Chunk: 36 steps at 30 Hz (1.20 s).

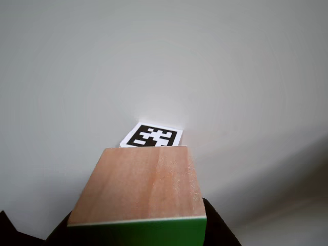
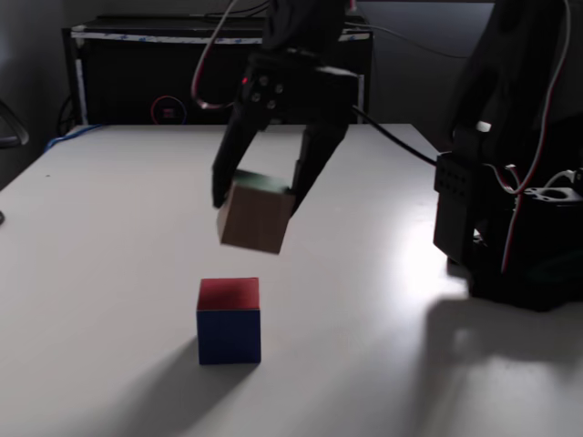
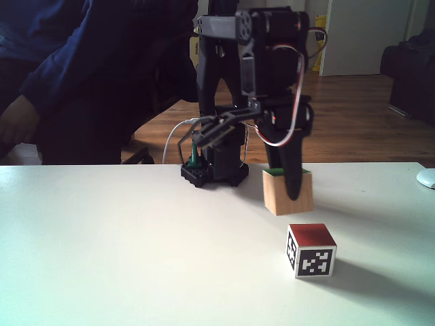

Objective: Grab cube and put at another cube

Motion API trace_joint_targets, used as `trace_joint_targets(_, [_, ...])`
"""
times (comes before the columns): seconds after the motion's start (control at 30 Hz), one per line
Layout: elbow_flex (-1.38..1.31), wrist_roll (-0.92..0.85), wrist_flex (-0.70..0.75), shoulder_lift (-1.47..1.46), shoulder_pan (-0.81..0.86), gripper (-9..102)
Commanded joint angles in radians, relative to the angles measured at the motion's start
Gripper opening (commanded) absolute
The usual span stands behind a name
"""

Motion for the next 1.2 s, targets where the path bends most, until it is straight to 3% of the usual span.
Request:
trace_joint_targets(0.0, [-0.072, 0.02, -0.003, -0.025, -0.029, 12])
trace_joint_targets(0.33, [-0.176, 0.081, 0.009, -0.133, -0.104, 12])
trace_joint_targets(1.17, [-0.29, 0.097, 0.037, -0.288, -0.086, 16])
